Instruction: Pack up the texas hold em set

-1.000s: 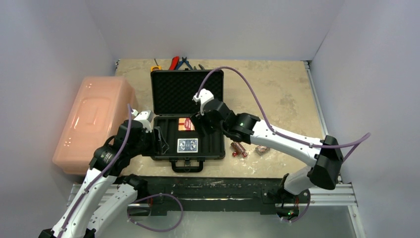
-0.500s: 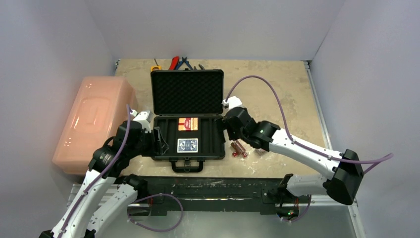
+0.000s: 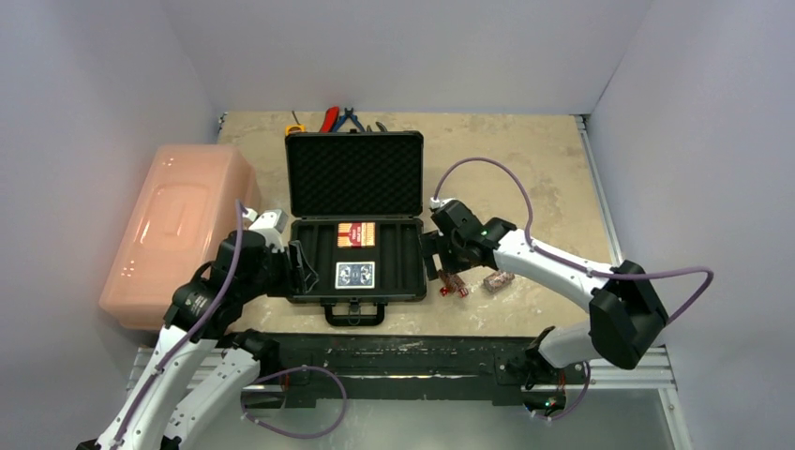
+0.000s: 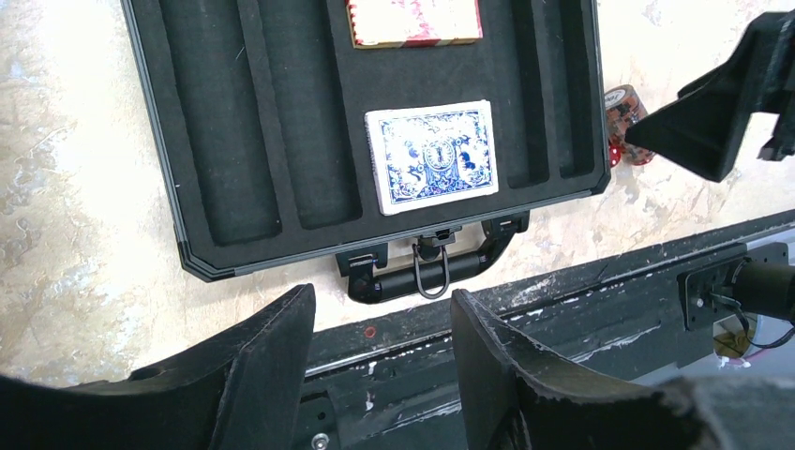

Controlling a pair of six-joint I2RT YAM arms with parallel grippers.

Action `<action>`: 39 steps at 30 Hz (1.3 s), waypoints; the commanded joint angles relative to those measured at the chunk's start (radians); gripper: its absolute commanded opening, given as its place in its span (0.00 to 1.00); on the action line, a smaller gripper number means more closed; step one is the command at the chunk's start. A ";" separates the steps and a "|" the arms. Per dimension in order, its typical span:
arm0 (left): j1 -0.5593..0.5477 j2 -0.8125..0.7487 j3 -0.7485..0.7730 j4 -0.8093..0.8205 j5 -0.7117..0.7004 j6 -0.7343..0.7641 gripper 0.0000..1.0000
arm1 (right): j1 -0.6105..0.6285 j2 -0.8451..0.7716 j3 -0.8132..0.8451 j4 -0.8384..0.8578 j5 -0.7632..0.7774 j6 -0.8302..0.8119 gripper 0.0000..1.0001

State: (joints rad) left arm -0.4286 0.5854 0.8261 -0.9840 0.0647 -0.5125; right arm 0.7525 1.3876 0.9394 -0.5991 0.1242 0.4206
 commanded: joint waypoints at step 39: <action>-0.007 0.002 -0.004 0.044 0.010 0.016 0.55 | -0.002 0.190 0.002 -0.038 0.027 -0.032 0.37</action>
State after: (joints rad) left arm -0.4286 0.5831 0.8257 -0.9806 0.0677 -0.5121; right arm 0.7517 1.5616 0.9295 -0.6434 0.1387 0.3985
